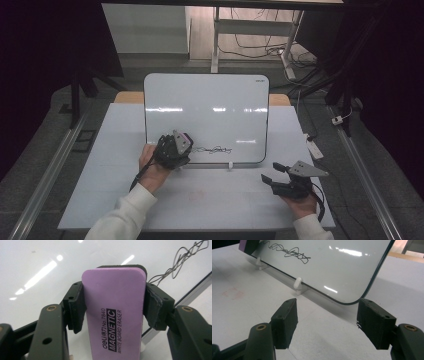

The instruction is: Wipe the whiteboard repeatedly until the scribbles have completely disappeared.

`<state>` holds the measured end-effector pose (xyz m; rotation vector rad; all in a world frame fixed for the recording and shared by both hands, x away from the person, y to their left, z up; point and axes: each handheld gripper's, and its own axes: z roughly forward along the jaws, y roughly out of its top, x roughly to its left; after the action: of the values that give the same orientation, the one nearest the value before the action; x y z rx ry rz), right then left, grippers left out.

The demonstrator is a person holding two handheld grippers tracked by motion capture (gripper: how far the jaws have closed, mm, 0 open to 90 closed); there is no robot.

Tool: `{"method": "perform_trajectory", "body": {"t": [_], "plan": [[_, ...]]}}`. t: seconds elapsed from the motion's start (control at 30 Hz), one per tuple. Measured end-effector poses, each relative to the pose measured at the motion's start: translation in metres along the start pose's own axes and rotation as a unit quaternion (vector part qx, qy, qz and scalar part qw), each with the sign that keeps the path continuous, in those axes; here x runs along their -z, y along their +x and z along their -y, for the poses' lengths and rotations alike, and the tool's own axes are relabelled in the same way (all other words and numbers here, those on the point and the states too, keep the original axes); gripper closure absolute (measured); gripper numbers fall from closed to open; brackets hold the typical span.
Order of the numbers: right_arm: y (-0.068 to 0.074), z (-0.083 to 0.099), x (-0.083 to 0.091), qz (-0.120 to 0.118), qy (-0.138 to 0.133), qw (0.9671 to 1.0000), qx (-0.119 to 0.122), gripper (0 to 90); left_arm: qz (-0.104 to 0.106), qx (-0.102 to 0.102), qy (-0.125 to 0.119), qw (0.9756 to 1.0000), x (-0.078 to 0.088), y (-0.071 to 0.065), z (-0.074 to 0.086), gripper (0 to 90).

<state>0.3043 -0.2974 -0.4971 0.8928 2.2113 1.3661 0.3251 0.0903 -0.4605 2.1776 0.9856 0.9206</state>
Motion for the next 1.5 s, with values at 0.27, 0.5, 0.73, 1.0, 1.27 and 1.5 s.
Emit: {"method": "perform_trajectory", "body": {"t": [0.27,0.5,0.73,1.0,1.27,1.5], "plan": [[0.001,0.0,-0.001,-0.002,-0.001,1.0,0.002,32.6,0.009,-0.018,-0.022,0.9996,-0.012,-0.017,-0.001,40.1],[0.001,0.0,-0.001,-0.002,-0.004,1.0,0.002,32.6,0.043,-0.013,-0.041,0.9982,-0.024,-0.031,-0.009,40.2],[0.002,-0.002,0.0,-0.001,-0.008,1.0,0.005,32.6,0.082,-0.02,-0.058,0.9948,-0.035,-0.055,-0.037,40.2],[0.001,-0.001,0.003,-0.002,-0.01,0.9999,0.005,32.6,0.102,-0.041,-0.07,0.9915,-0.046,-0.077,-0.068,40.2],[0.0,-0.001,0.008,0.005,-0.014,0.9999,0.003,32.7,0.129,-0.029,-0.083,0.9877,-0.057,-0.092,-0.083,40.2],[-0.003,0.001,0.011,0.008,-0.019,0.9998,-0.003,32.7,0.105,-0.017,-0.081,0.991,-0.044,-0.071,-0.072,40.2]]}}
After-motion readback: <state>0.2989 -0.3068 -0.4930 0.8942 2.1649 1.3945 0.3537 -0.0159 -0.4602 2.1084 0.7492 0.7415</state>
